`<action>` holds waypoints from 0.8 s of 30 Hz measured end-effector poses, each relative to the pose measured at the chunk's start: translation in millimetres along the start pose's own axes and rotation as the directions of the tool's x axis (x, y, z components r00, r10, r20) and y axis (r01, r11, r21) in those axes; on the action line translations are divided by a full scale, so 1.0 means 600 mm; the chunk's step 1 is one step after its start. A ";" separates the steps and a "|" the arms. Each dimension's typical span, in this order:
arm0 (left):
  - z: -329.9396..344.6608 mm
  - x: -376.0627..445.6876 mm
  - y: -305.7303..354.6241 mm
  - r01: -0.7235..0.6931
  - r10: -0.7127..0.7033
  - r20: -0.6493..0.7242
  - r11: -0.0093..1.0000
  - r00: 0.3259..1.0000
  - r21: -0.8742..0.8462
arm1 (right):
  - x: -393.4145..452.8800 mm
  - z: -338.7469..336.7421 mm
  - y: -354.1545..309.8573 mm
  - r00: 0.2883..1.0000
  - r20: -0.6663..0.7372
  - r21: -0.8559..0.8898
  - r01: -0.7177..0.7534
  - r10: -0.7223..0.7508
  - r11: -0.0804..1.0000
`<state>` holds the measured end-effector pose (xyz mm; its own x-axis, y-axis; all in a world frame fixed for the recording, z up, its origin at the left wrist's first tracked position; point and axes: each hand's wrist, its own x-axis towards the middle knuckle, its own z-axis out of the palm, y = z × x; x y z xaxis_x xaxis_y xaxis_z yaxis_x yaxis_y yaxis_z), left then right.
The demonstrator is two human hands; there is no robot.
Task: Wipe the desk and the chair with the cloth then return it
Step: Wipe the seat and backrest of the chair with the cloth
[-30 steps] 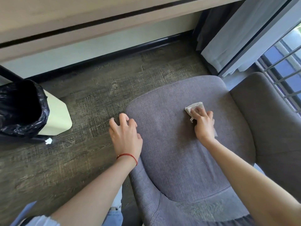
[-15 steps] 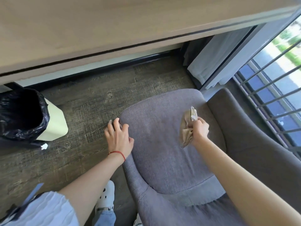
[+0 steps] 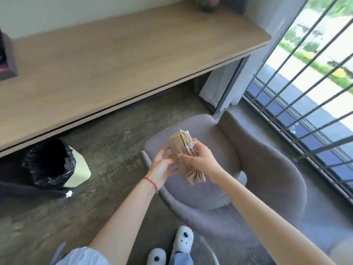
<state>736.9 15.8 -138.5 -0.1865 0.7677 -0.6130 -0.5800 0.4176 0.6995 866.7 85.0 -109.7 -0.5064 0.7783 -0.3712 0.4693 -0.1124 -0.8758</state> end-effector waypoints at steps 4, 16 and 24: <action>0.019 -0.061 0.001 -0.060 0.035 0.153 0.985 0.988 0.161 | -0.083 -0.008 0.001 0.988 -0.108 -0.186 0.091 -0.112 0.978; 0.096 -0.139 -0.165 -0.385 -0.208 0.425 0.206 0.881 0.899 | -0.242 -0.269 0.056 0.851 -0.523 -0.198 -0.065 -0.049 0.978; 0.202 -0.143 -0.247 -0.501 -0.100 0.493 -0.258 0.864 0.826 | -0.351 -0.300 0.154 0.693 -0.721 -0.041 -0.007 -0.025 0.999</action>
<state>934.8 -53.4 -145.0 0.2879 0.8612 -0.4187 0.8982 -0.0912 0.4301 1147.1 22.0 -56.6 0.1586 0.9873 -0.0131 0.5020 -0.0920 -0.8599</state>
